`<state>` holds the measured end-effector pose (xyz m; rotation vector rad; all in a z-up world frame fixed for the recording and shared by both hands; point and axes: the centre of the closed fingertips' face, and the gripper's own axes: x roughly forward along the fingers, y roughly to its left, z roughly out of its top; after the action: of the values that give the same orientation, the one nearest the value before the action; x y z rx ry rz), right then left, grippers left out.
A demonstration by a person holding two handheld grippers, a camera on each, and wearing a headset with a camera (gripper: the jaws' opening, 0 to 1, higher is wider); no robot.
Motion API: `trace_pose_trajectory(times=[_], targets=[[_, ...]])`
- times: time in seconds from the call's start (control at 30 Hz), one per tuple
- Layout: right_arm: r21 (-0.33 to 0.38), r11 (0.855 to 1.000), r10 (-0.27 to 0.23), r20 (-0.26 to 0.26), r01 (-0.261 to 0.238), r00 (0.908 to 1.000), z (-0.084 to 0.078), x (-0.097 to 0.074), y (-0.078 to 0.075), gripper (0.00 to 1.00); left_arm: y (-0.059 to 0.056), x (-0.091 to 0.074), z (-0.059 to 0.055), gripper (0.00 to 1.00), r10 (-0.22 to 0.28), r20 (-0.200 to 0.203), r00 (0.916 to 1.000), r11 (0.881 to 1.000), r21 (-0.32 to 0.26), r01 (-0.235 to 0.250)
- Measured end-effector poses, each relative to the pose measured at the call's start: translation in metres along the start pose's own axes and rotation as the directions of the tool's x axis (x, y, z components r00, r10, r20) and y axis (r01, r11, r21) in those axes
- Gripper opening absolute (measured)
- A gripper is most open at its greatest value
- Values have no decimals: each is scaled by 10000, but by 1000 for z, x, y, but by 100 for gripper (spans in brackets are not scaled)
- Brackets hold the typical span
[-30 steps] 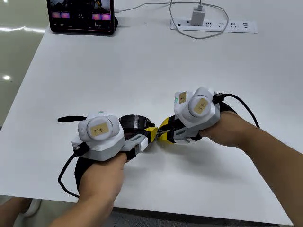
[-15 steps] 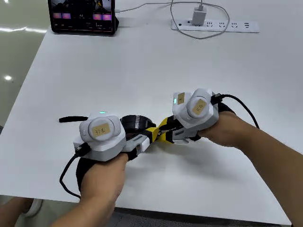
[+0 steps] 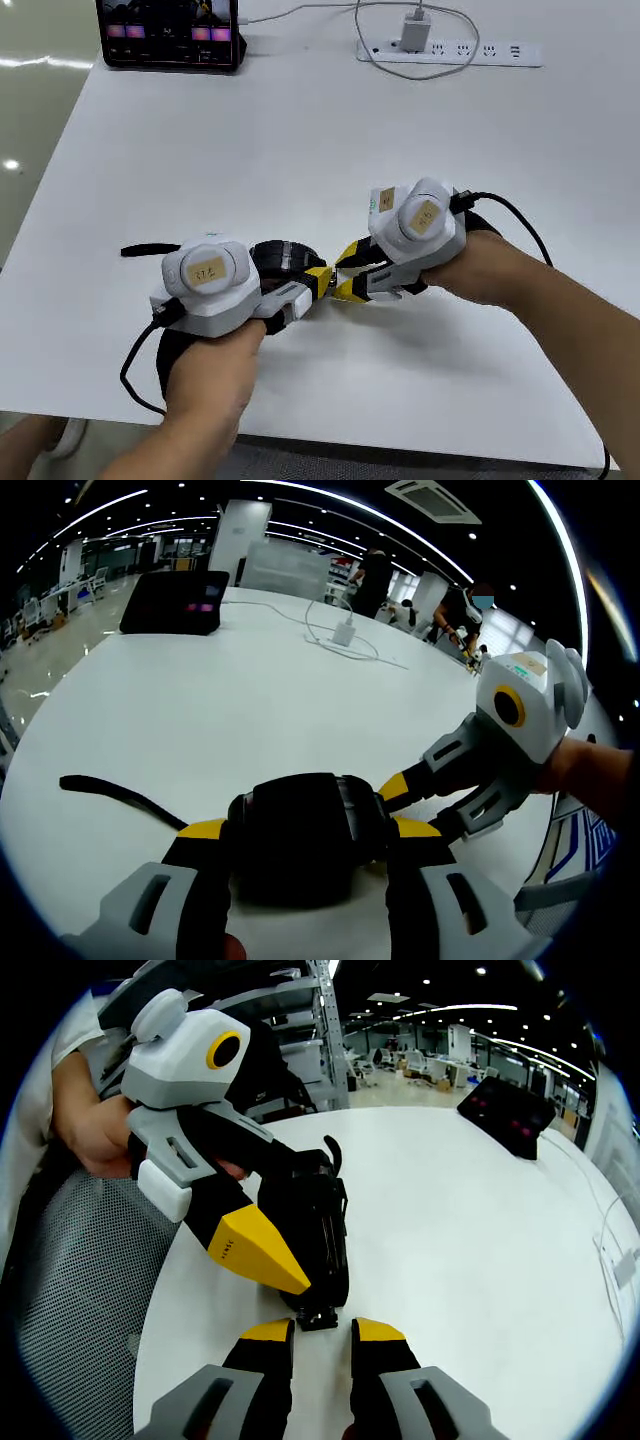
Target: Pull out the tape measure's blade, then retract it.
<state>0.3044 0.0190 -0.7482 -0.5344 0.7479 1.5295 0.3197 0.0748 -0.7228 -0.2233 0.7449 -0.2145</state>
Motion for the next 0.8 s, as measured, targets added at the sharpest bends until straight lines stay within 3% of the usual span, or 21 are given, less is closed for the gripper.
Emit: trace_pose_trajectory(times=[0.27, 0.4, 0.67, 0.73, 0.8], targets=[[129, 9998, -141, 76, 140, 9999, 0, -5, 1, 23, 0, 0, 1, 60, -203, 102, 9997, 9997, -123, 204], [249, 9995, -191, 109, 188, 9998, 0, -8, 3, 26, -2, -1, 3, 66, -331, 201, 9993, 9994, 100, 329], [243, 9991, -364, 285, 357, 9989, 3, -14, 4, 26, -2, -3, 3, 65, -445, 157, 9989, 9988, 216, 442], [239, 9988, -433, 342, 425, 9985, 4, -17, 4, 27, -3, -5, 3, 65, -514, 116, 9986, 9981, 361, 509], [256, 9985, -495, 340, 487, 9982, 3, -20, 5, 30, -2, -7, 2, 64, -494, -6, 9988, 9932, 1055, 492]])
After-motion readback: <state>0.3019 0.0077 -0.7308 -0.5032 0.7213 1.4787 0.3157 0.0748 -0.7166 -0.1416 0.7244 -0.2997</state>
